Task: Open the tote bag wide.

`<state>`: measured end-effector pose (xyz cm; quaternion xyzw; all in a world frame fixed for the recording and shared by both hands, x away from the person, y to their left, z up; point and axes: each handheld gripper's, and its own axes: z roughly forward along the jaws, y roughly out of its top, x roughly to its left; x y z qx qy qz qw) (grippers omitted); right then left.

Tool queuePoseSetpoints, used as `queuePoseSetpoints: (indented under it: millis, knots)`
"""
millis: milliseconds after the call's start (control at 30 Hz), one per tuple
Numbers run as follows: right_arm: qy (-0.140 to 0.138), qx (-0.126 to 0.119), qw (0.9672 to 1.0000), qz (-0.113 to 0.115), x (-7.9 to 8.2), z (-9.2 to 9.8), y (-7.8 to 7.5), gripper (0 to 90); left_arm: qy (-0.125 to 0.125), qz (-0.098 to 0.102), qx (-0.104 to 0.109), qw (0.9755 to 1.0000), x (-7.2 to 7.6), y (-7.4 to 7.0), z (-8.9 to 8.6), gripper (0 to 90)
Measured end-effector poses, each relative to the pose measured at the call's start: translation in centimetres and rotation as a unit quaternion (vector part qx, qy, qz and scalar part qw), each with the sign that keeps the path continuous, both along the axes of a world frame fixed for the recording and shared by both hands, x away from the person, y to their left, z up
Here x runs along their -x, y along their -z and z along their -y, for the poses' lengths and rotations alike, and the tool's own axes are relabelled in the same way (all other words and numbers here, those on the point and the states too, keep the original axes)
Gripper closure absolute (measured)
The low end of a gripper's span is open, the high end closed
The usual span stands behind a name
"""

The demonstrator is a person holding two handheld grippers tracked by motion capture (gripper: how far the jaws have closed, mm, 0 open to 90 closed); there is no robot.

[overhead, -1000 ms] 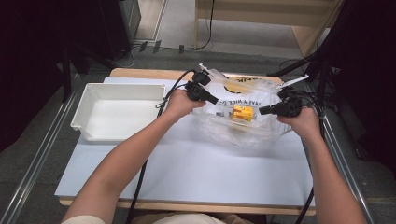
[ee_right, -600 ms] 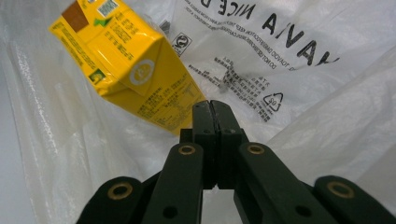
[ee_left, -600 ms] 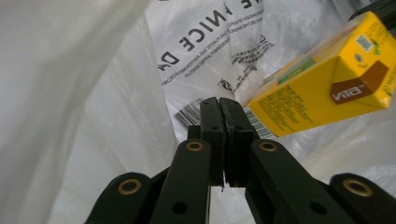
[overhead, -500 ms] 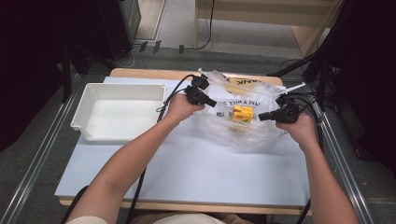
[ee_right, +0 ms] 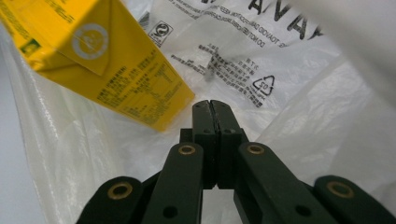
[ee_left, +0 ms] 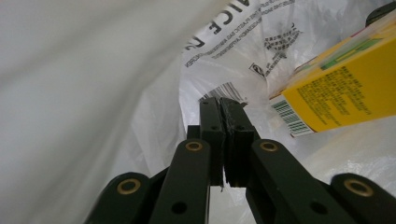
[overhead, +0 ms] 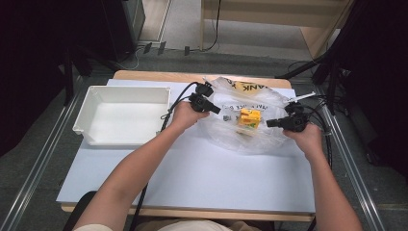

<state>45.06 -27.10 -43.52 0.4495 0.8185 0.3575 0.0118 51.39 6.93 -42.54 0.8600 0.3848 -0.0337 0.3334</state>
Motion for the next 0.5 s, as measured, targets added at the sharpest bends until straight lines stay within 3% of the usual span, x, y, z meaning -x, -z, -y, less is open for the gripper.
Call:
queuePoseSetpoints:
  millis: [233,367,500]
  knots:
    - [0.020,-0.007,0.9998,0.000,0.4,0.4,1.0,90.0,-0.010,-0.007,-0.007,0.9999,-0.2,1.0,-0.7,89.3]
    - [0.037,-0.009,0.9992,-0.007,0.6,1.0,1.9,90.0,-0.026,-0.019,0.000,0.9995,-0.4,1.8,-1.2,89.3]
    - [0.053,-0.001,0.9986,-0.009,0.8,1.5,2.4,90.0,-0.028,-0.019,-0.014,0.9993,-0.5,2.1,-1.3,89.3]
